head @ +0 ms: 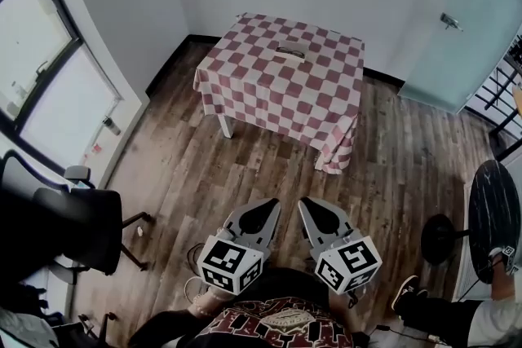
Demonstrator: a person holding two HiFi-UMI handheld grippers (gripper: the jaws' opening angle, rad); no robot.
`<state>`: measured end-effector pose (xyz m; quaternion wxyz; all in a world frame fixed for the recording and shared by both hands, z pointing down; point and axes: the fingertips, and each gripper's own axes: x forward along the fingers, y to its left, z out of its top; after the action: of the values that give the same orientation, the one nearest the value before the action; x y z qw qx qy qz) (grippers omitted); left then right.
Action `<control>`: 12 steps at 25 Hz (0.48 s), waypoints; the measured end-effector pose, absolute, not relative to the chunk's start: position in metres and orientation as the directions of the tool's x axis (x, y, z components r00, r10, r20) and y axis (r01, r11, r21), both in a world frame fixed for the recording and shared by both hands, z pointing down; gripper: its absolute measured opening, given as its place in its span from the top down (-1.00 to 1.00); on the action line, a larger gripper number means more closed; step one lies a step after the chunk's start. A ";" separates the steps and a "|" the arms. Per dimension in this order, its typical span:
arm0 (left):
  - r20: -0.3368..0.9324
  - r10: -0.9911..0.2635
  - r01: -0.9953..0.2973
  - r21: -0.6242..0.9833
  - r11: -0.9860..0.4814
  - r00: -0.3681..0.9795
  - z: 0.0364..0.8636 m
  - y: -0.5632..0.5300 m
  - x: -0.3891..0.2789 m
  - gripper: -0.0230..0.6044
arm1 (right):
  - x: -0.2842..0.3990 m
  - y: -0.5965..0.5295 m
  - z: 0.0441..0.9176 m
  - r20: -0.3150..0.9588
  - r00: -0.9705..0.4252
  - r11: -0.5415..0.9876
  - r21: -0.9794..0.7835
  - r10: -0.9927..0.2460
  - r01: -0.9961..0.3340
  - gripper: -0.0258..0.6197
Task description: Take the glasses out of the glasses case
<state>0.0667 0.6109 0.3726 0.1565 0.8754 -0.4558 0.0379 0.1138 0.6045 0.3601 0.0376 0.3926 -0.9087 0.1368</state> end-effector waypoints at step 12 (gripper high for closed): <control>0.195 -0.762 -0.782 0.257 -0.568 0.618 0.375 0.533 0.032 0.90 | 0.076 0.527 0.363 0.188 -0.673 0.639 -0.213 -0.715 -0.739 0.86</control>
<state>0.0318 0.5330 0.3753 0.1607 0.8850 -0.4359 0.0310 0.0757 0.5274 0.3634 0.0431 0.4020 -0.9044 0.1367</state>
